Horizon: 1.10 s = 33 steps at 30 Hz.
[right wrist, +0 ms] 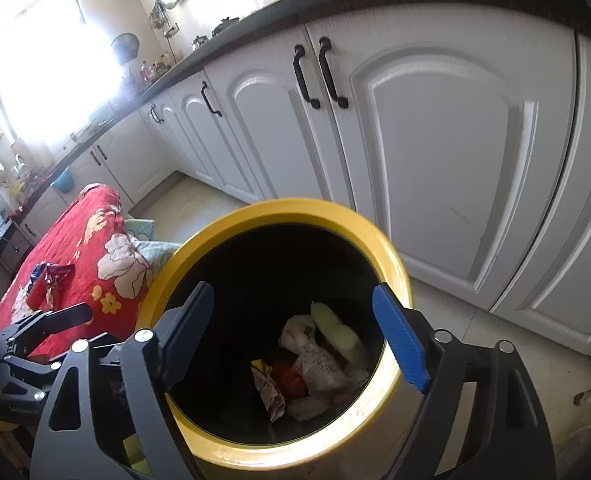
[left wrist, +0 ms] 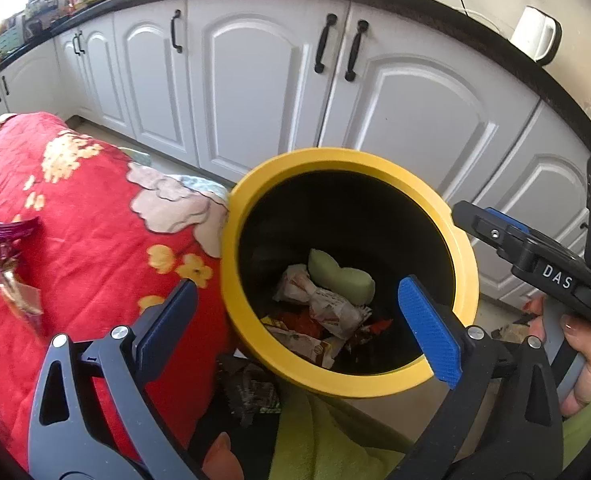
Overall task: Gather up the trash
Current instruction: 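Move both grippers back over the table toward the remaining trash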
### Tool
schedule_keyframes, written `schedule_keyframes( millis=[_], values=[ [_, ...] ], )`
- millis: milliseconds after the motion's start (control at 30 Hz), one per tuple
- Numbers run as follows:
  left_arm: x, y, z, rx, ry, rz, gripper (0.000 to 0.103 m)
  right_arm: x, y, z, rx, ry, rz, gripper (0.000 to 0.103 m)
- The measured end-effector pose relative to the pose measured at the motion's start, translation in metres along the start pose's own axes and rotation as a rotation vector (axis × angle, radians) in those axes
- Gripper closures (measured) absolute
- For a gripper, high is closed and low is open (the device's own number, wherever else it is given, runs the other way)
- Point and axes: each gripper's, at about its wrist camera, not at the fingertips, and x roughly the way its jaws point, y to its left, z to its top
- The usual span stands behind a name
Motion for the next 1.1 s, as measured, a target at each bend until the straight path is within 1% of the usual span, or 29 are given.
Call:
schedule_keyframes(
  millis=[100, 267, 533, 833, 1100],
  values=[
    [-0.01, 0.005, 0.002, -0.012, -0.027, 0.014, 0.011, -0.004, 0.006, 0.002, -0.016, -0.017, -0.009, 0.022],
    [-0.025, 0.014, 0.003, -0.036, -0.059, 0.018, 0.011, -0.014, 0.022, 0.005, -0.063, -0.049, -0.011, 0.022],
    [-0.047, 0.029, 0.004, -0.071, -0.111, 0.029, 0.011, -0.026, 0.048, 0.008, -0.139, -0.082, 0.004, 0.021],
    [-0.071, 0.062, 0.007, -0.163, -0.166, 0.048, 0.011, -0.032, 0.068, 0.01, -0.176, -0.092, 0.019, 0.021],
    [-0.093, 0.093, 0.005, -0.229, -0.209, 0.078, 0.011, -0.038, 0.094, 0.01, -0.224, -0.102, 0.054, 0.021]
  ],
)
